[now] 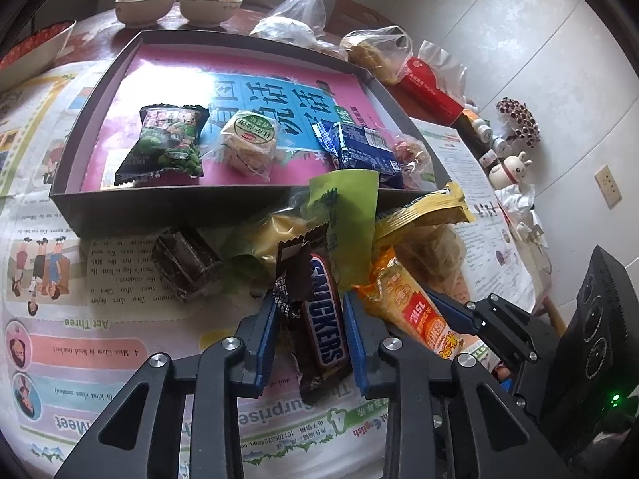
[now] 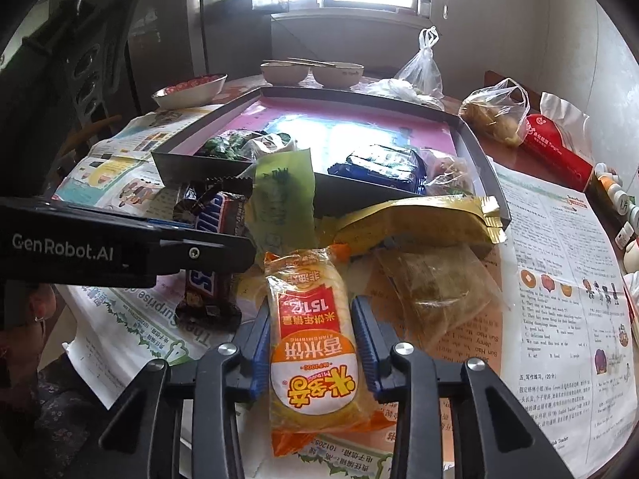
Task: Organize snacks
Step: 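Grasp the Snickers bar with the left gripper while the right grasps the orange rice-cracker bag, then lift both held snacks and carry them over the pink tray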
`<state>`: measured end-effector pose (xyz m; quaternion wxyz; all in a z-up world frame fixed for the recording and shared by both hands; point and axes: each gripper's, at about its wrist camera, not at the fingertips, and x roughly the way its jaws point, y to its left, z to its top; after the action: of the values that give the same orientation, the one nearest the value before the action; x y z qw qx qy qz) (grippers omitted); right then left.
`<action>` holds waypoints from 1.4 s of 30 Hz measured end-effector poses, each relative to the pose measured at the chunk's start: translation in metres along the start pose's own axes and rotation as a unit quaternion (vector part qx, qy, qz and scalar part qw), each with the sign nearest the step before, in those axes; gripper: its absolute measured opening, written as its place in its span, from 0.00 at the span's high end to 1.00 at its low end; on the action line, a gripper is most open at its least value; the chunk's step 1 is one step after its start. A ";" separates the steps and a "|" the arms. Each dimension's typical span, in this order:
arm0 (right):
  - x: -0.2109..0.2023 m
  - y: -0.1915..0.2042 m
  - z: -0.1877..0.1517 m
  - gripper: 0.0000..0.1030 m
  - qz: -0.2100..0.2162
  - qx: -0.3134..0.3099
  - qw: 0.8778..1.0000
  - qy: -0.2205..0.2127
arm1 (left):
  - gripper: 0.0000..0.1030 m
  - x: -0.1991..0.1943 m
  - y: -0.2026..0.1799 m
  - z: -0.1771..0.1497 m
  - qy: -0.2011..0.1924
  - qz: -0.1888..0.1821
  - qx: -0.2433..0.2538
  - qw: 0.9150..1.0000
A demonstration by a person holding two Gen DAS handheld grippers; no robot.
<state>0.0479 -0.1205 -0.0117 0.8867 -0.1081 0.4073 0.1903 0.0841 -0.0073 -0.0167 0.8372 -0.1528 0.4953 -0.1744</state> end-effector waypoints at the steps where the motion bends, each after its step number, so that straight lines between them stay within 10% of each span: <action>1: -0.001 0.000 0.000 0.64 0.002 0.000 1.000 -0.003 | 0.69 -0.001 0.000 -0.001 0.000 0.000 0.000 1.000; 42: -0.025 -0.023 0.030 0.64 0.031 0.048 0.998 -0.040 | 0.83 -0.058 0.021 0.013 -0.071 -0.013 -0.018 0.997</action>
<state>0.0631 -0.1368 0.0282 0.9003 -0.0451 0.3829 0.2020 0.0723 0.0379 0.0254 0.8650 -0.1861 0.4355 -0.1656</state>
